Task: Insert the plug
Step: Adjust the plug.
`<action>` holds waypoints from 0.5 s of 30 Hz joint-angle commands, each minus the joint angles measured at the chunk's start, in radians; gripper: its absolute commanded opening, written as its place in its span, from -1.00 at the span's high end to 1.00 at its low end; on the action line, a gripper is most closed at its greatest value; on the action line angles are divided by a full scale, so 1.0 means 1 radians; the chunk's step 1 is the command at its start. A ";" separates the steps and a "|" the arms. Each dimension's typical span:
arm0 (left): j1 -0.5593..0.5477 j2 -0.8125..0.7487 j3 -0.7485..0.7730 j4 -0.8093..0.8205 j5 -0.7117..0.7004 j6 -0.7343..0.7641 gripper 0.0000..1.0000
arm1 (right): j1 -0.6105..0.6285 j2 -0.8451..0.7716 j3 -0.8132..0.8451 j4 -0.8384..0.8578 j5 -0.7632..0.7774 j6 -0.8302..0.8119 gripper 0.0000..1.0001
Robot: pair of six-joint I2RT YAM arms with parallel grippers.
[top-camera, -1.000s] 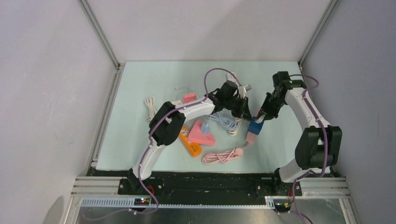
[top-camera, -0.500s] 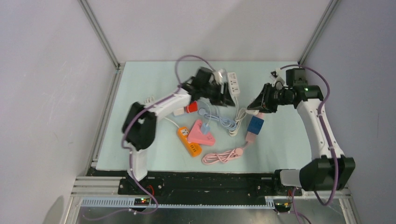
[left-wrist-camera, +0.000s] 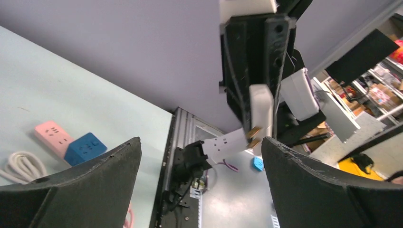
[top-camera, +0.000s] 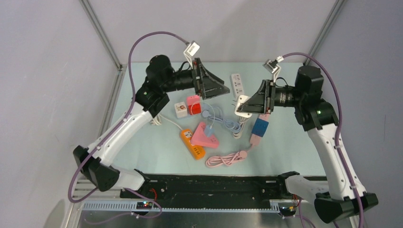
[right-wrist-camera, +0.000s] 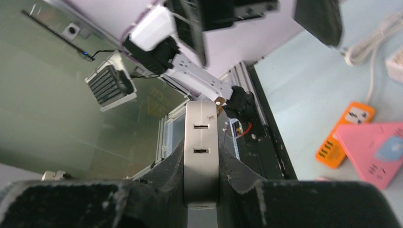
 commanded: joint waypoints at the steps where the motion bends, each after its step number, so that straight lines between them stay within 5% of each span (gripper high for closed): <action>1: -0.015 -0.058 -0.045 0.142 0.113 -0.108 -0.98 | 0.016 -0.032 0.033 0.307 -0.092 0.193 1.00; 15: -0.112 -0.076 0.002 0.238 0.148 -0.195 -0.93 | 0.043 0.008 0.033 0.301 -0.092 0.208 1.00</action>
